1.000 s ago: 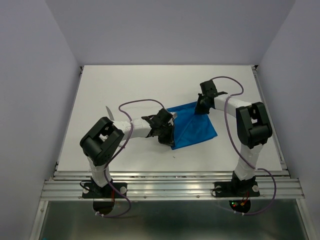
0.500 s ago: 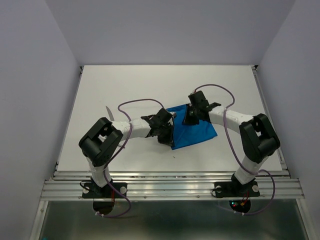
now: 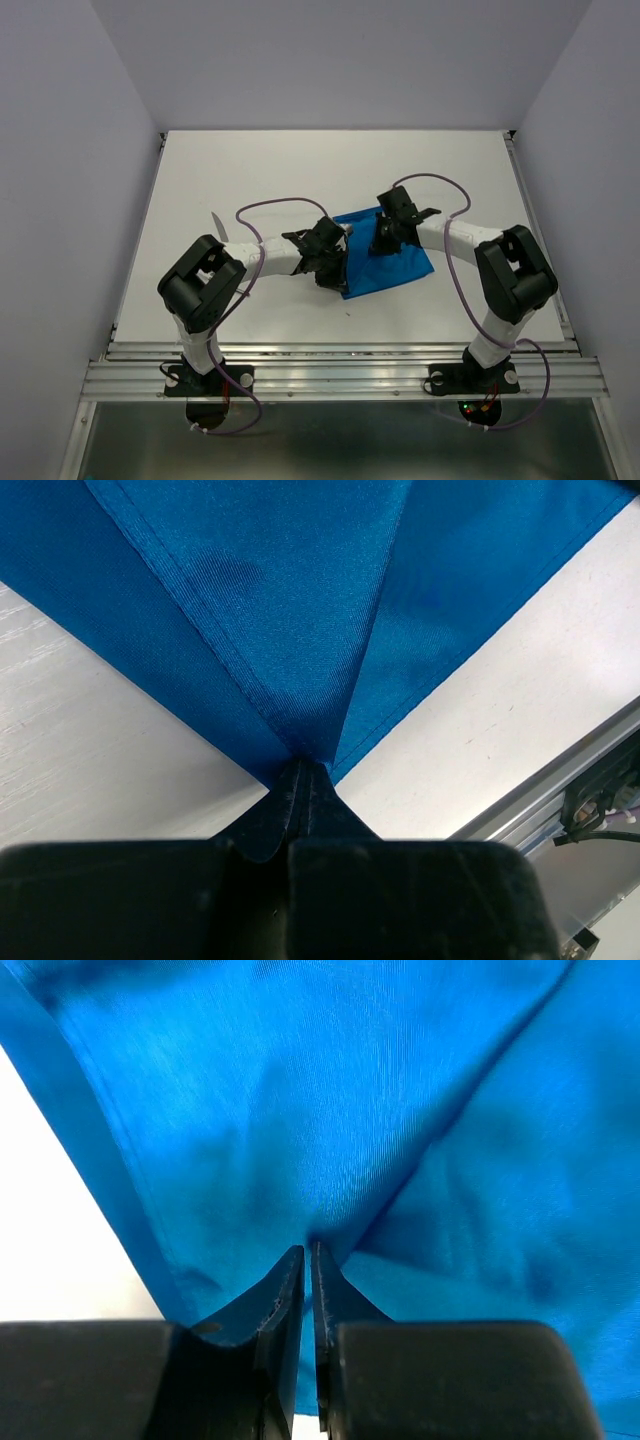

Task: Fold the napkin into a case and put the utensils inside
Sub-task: Smooth out the upper triangle-folded napkin at the center of the board.

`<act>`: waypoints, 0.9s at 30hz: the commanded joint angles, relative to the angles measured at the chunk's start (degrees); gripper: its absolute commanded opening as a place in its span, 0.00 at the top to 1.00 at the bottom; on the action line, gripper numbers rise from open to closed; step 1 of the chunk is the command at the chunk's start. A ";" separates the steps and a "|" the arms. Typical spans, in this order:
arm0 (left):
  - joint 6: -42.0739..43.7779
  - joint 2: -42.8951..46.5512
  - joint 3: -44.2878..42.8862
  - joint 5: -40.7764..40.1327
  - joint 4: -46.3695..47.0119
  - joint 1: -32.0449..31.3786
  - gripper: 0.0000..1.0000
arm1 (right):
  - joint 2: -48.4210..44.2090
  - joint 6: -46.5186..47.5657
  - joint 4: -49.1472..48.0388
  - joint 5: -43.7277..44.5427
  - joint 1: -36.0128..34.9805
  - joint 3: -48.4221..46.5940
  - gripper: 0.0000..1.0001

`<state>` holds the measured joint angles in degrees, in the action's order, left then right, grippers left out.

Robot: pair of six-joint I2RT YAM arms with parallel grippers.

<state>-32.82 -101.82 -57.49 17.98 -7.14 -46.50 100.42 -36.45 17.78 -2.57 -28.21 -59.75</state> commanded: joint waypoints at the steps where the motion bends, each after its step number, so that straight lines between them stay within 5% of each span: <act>1: 1.09 1.27 0.28 -0.22 -0.51 -0.26 1.00 | -1.82 1.02 1.11 6.60 -0.01 -5.02 0.87; 10: 1.09 3.38 0.37 -0.84 -1.21 -0.26 1.00 | 7.77 2.26 1.38 10.30 1.05 -10.03 0.88; 15: 1.00 6.89 -0.34 -2.42 -3.23 -0.17 0.98 | 2.86 3.40 2.26 13.81 1.66 -11.36 0.85; 27: 1.70 9.62 -5.34 -5.50 -8.41 0.27 0.88 | -2.95 5.95 2.70 12.41 21.96 -2.85 0.77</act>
<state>-32.14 -94.78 -60.38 14.24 -12.80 -46.48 98.26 -31.66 19.29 8.62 -9.98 -67.13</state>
